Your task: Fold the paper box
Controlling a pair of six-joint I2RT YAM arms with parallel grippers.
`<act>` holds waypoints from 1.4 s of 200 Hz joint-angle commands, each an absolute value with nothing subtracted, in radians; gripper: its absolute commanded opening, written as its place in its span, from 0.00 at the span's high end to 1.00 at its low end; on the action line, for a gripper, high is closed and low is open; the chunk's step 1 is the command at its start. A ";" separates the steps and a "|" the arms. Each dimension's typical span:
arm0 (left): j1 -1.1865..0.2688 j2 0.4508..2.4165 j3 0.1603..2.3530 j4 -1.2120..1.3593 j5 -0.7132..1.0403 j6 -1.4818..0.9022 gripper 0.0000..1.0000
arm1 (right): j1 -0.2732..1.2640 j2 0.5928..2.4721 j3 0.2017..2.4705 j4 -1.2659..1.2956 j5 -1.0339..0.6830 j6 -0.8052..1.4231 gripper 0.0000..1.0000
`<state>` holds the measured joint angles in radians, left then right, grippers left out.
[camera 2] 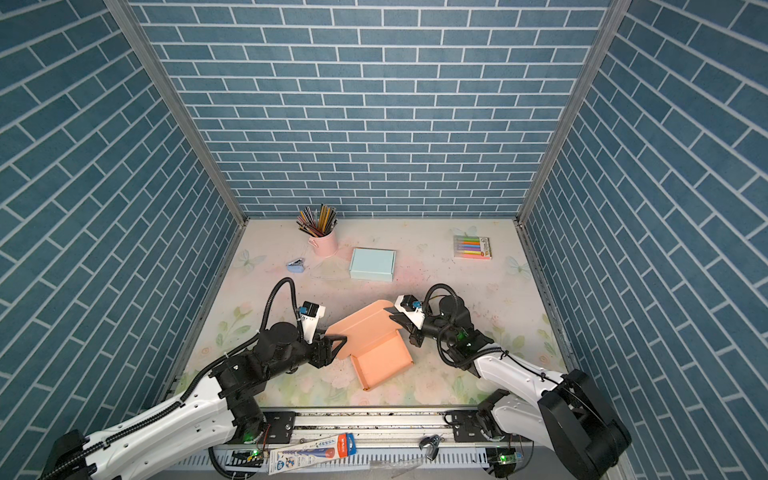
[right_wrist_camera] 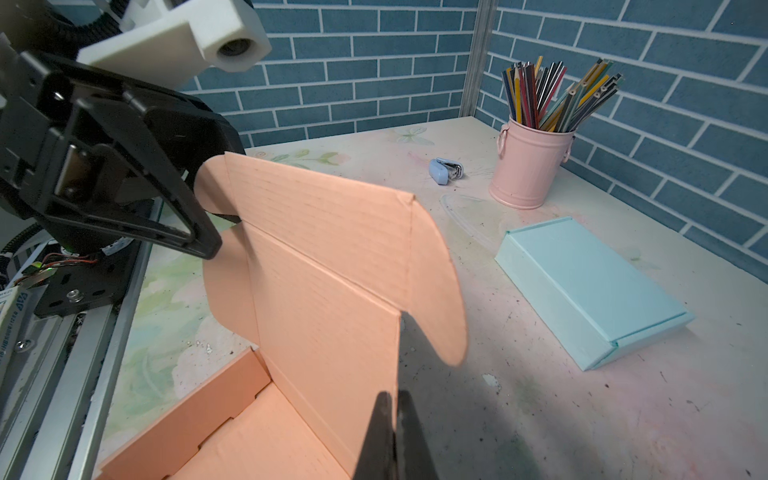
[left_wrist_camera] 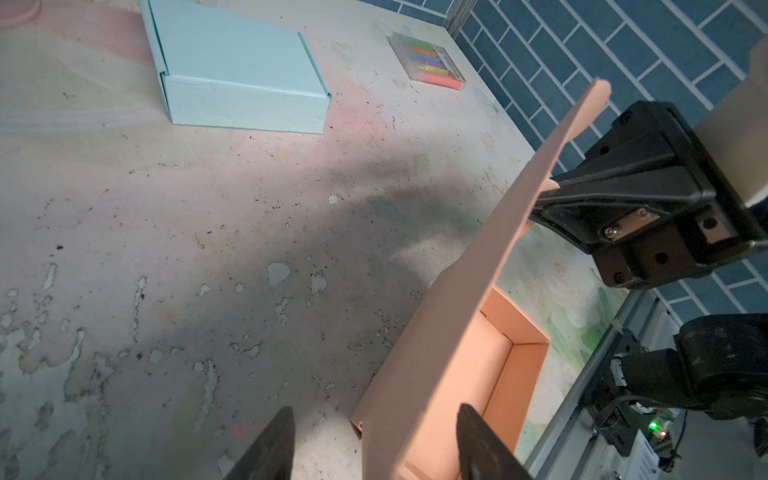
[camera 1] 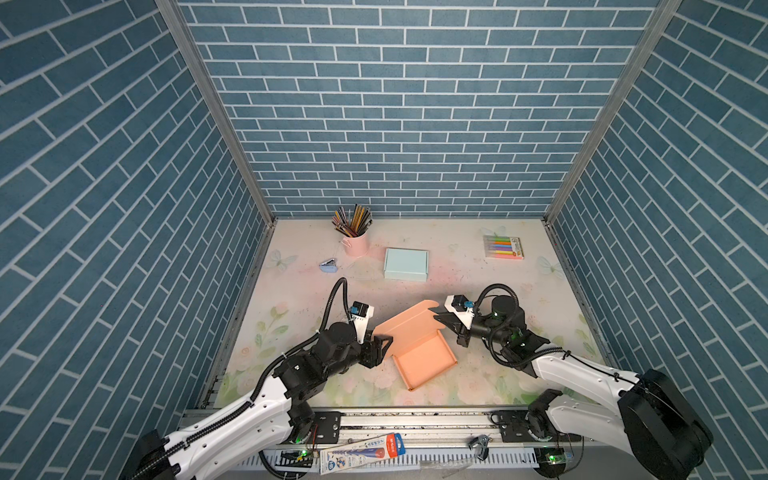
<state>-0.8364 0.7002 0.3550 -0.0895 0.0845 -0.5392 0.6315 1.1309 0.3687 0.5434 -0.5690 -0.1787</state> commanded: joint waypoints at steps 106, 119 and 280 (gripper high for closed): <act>-0.885 0.703 0.308 -0.090 0.067 -0.581 0.80 | 0.622 1.083 0.337 0.568 -0.497 -0.147 1.00; -0.889 0.701 0.313 -0.084 0.068 -0.583 0.88 | 0.622 1.078 0.335 0.565 -0.495 -0.146 1.00; -0.895 0.866 0.530 -0.099 -0.186 -0.454 1.00 | 0.834 1.087 0.335 0.597 -0.096 0.023 0.89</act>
